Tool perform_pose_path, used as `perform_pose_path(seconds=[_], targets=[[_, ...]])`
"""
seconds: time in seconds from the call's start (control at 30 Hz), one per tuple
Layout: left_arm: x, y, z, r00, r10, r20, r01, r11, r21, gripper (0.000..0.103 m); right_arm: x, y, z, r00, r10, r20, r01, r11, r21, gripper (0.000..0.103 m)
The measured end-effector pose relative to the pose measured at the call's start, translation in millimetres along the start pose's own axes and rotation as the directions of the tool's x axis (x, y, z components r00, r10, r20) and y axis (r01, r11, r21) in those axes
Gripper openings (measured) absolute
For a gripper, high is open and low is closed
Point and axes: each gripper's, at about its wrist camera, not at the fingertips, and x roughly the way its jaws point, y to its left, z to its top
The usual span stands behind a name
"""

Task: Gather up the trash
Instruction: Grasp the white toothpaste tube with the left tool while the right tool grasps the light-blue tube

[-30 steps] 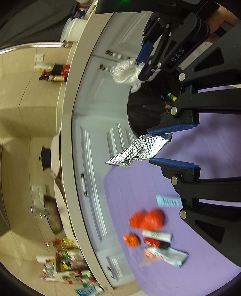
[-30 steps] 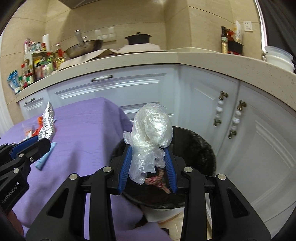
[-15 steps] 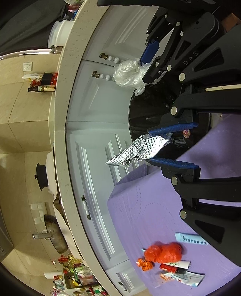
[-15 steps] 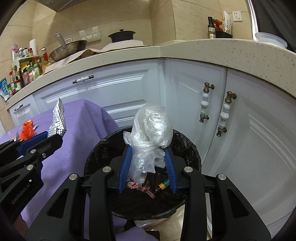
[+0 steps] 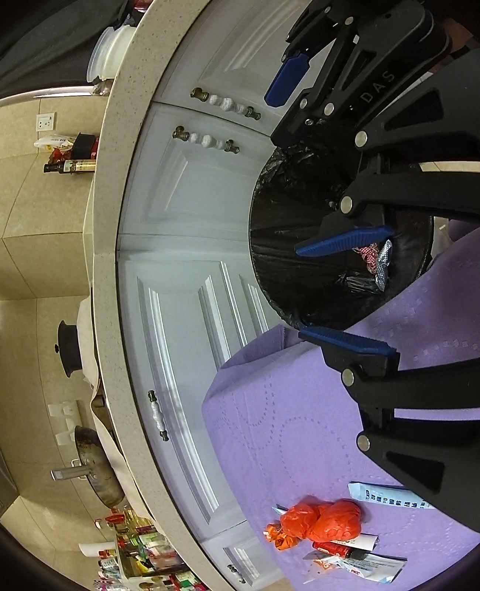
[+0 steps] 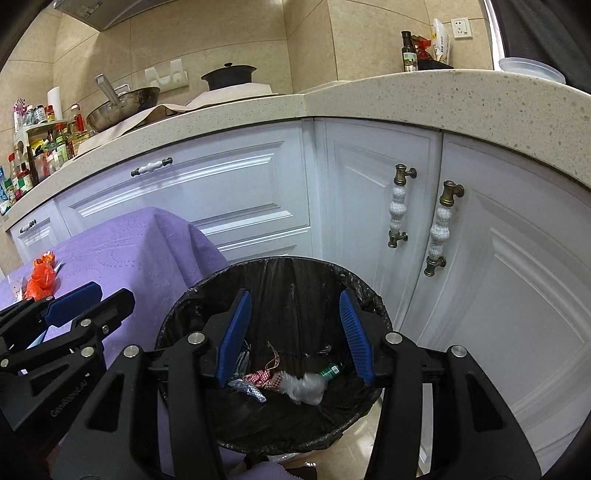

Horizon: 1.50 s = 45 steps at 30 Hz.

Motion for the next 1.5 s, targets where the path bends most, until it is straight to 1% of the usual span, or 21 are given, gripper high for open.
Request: perform_pose_path(seconds=[0.2,0.33,0.4,0.57,0.77,0.97,1.1,1.2,1.37,1.5], targets=[[-3,2,0,1.0,0.005,0.006,-0.005,1.0,-0.004,0.044,-4,1,1,1.0,-0.005,0.001,0.005,1.0,0.001,0.049],[-9,6,0,1.0,0.015,0.017,-0.015,1.0,-0.007,0.048,-7,3,0,1.0,-0.004,0.003,0.004,1.0,0.003,0.049],[-12,9,0,1.0,0.019,0.022,-0.019,1.0,-0.008,0.049,-9,5,1,1.0,-0.003,0.004,0.003,1.0,0.001,0.049],[-23,26,-4,0.999,0.046,0.023,-0.045,0.999,-0.03,0.05,-15,16,-1,1.0,0.016,0.003,-0.016,1.0,0.003,0.049],[-35,61,-18,0.994,0.111,0.002,-0.111,0.992,-0.065,0.05,-20,50,-5,0.997,0.078,-0.005,-0.078,0.997,-0.005,0.049],[-54,110,-39,0.978,0.209,-0.017,-0.21,0.972,-0.105,0.05,-24,106,-14,0.984,0.174,-0.034,-0.176,0.983,-0.052,0.05],[-71,150,-55,0.96,0.278,-0.035,-0.28,0.948,-0.149,0.05,-29,143,-21,0.971,0.231,-0.055,-0.235,0.968,-0.089,0.05],[-81,175,-64,0.948,0.314,-0.048,-0.318,0.931,-0.18,0.05,-33,175,-27,0.959,0.272,-0.075,-0.279,0.952,-0.122,0.05],[-96,217,-83,0.927,0.367,-0.081,-0.375,0.899,-0.227,0.05,-39,219,-35,0.946,0.308,-0.107,-0.322,0.93,-0.177,0.05],[-106,243,-94,0.918,0.383,-0.104,-0.397,0.879,-0.264,0.05,-37,244,-41,0.94,0.309,-0.146,-0.334,0.921,-0.2,0.05]])
